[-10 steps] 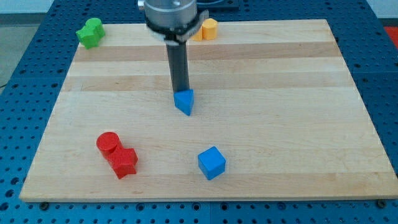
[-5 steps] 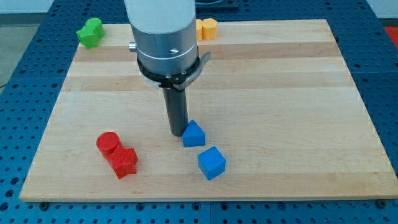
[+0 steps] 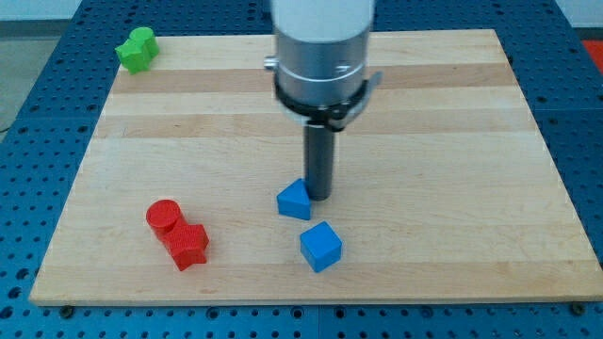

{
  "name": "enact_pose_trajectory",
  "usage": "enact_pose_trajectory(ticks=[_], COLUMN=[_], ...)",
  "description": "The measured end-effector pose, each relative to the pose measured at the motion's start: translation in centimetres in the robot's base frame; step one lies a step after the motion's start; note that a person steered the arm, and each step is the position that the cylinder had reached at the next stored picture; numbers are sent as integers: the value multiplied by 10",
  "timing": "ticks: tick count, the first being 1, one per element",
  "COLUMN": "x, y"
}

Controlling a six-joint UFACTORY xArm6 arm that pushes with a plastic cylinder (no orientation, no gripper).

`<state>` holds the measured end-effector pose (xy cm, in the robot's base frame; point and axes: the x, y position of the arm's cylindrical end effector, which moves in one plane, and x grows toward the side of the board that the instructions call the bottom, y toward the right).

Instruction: Slide the blue triangle to the top left of the blue cube

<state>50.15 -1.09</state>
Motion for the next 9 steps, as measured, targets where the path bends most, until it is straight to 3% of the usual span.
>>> enact_pose_trajectory(ticks=[1,3,5,6,8,9], x=[8,-19,32,31,-9,5], y=[-17,2,-6,-5,-32,-57])
